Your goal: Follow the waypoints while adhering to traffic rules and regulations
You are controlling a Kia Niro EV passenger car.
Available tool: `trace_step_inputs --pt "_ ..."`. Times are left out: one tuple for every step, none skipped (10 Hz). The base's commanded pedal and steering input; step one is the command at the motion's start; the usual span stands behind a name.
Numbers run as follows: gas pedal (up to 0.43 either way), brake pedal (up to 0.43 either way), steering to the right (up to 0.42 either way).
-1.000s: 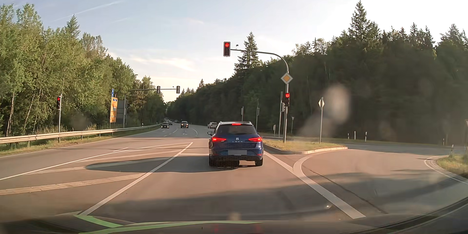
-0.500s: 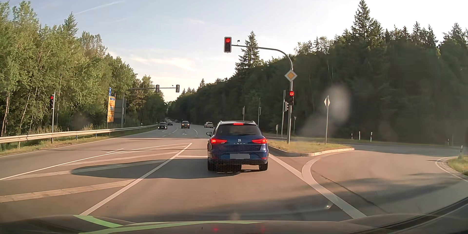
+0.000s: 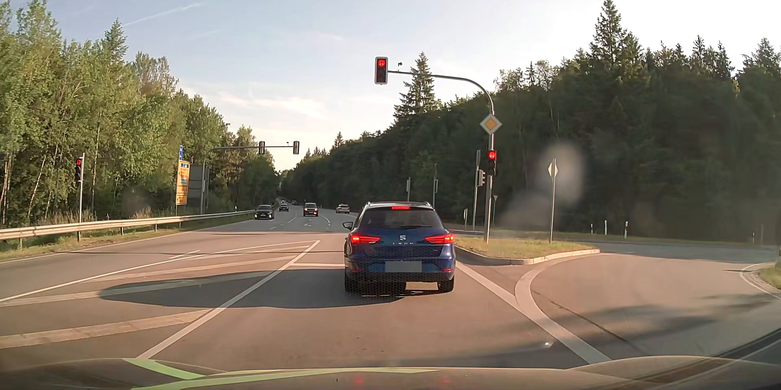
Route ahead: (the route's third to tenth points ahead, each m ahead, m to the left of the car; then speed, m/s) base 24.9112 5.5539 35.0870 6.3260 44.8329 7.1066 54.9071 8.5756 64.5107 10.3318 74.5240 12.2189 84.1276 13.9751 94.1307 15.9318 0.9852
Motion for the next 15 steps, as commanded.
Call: trace_step_inputs --pt "0.0 0.25 -0.012" --pt "0.0 0.244 -0.012" --pt "0.0 0.244 -0.012" --pt "0.0 0.244 -0.012" --pt "0.0 0.244 -0.012" --pt "0.0 0.244 -0.012" --pt "0.0 0.244 -0.012" --pt "0.0 0.238 -0.012" --pt "0.0 0.244 -0.012" --pt "0.0 0.238 -0.012" --pt "0.0 0.238 -0.013" --pt "0.0 0.238 -0.013" --pt "0.0 0.244 -0.013" --pt "0.0 0.256 -0.013" --pt "0.0 0.262 -0.013"
